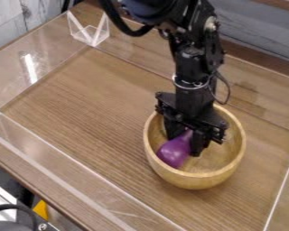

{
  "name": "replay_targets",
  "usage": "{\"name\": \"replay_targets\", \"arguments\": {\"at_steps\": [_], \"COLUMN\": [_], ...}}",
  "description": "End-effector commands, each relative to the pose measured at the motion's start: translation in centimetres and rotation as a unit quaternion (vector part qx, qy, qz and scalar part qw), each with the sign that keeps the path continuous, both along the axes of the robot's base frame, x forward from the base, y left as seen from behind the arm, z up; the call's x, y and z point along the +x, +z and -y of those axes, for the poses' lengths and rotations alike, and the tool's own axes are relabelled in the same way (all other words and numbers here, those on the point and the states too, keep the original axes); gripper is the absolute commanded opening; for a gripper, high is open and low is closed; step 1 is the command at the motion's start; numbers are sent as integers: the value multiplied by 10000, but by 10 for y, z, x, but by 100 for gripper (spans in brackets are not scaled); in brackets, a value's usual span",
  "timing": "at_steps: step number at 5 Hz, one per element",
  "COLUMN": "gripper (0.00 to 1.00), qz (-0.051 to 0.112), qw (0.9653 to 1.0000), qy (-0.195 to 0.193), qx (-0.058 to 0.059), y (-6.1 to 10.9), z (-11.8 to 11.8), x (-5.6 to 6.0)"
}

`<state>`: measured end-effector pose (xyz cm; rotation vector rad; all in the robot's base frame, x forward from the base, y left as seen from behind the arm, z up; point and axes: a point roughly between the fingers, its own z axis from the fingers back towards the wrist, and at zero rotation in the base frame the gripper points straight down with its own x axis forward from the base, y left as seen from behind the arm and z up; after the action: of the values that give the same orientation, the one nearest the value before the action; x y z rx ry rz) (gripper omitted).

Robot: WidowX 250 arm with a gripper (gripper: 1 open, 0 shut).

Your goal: Remove the purple eggplant from inside the brown bowl and put it on the table

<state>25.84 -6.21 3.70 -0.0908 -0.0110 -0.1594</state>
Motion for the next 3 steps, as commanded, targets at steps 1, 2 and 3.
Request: {"name": "replay_targets", "arguments": {"at_steps": [1, 2, 3], "gripper": [0, 0, 0], "qz": [384, 390, 396], "qw": [9992, 9991, 9991], "qy": [93, 165, 127], "qx": [-81, -85, -93], "y": [25, 29, 37], "z": [9, 14, 15], "x": [12, 13, 10]}}
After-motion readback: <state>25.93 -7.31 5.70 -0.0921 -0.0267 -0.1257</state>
